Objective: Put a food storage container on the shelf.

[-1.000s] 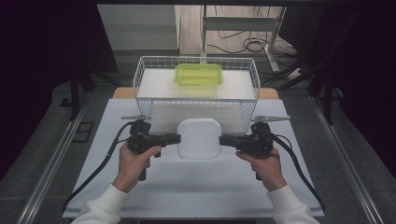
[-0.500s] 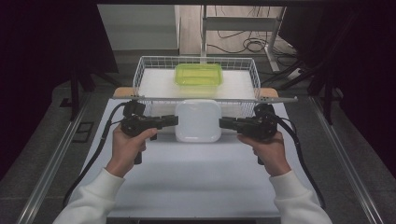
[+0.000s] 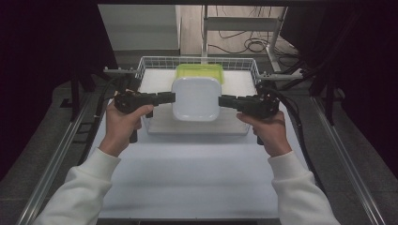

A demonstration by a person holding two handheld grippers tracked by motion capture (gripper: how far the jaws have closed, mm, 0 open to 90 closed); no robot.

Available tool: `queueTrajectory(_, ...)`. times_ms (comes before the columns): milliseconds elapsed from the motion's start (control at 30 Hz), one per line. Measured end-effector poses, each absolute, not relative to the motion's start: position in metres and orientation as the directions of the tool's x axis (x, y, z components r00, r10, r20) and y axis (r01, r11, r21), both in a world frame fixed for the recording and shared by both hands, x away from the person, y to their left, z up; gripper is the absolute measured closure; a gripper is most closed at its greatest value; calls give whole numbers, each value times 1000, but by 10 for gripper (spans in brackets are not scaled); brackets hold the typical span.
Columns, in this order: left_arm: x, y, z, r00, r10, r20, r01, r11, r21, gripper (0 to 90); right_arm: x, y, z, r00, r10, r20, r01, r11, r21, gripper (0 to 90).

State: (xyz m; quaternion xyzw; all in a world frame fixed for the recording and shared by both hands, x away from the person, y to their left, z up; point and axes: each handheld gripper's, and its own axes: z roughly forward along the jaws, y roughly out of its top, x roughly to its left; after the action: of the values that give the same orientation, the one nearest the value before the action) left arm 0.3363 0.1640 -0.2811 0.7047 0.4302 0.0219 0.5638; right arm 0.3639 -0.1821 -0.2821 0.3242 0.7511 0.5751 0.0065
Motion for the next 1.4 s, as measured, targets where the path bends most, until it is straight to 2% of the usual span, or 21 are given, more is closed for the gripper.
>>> queueTrajectory(867,406,173,-248,620,606,-499,600,44,799,787,429,-173,-240,-771,510,381,497,108,861,785)
queueTrajectory(1400,458,170,-258,564,594,-574,680,59,731,786,476,-177,-248,-709,526,470,591,81,802,784)
